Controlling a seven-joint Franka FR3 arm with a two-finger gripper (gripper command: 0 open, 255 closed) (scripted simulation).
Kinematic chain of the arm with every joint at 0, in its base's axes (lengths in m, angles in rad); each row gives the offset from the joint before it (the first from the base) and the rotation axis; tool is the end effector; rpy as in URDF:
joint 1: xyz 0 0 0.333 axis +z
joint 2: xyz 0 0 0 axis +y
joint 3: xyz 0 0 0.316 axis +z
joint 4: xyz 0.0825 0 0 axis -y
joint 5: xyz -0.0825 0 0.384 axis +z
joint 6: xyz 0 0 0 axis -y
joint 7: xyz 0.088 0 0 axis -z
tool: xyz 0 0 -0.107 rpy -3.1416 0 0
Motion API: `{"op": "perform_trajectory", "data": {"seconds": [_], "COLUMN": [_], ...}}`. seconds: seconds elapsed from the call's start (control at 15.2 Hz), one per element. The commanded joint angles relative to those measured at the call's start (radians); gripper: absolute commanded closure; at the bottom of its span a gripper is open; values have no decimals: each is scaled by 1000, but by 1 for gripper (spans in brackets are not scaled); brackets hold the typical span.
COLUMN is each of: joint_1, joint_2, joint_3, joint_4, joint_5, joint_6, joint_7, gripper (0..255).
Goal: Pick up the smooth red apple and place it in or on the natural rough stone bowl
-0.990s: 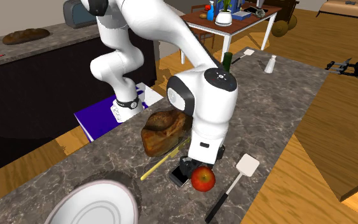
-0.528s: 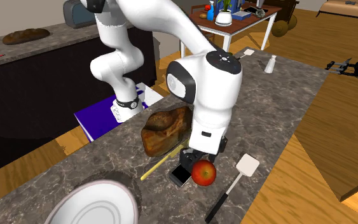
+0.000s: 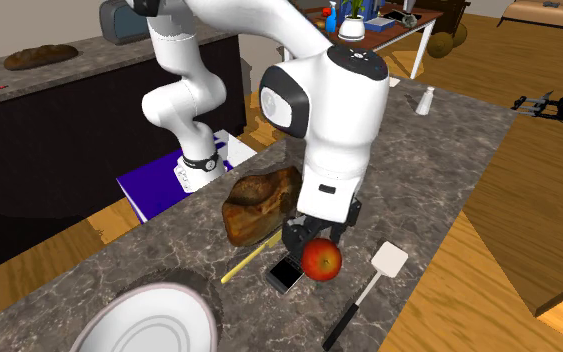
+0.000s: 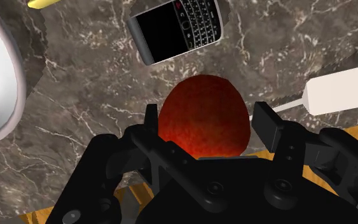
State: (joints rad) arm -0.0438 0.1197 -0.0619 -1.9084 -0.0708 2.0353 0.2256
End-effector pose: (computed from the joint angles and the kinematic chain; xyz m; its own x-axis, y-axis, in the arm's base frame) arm 0.5858 -0.0651 0.4353 0.9555 -0.2941 0.0219 -0.2949 -0.9531 0.0677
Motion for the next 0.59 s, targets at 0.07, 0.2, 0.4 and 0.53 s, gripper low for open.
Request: {"op": "perform_trajectory", "data": {"seconds": [0.07,0.2,0.4,0.53], "joint_1": [0,0,1,1], "joint_2": [-9,-15,-23,-27], "joint_3": [0,0,0,1], "joint_4": [30,49,79,101], "joint_5": [1,1,2,2], "joint_6": [-38,-64,-102,-128], "joint_7": [-3,-4,-6,-8], "gripper": [255,255,255,255]}}
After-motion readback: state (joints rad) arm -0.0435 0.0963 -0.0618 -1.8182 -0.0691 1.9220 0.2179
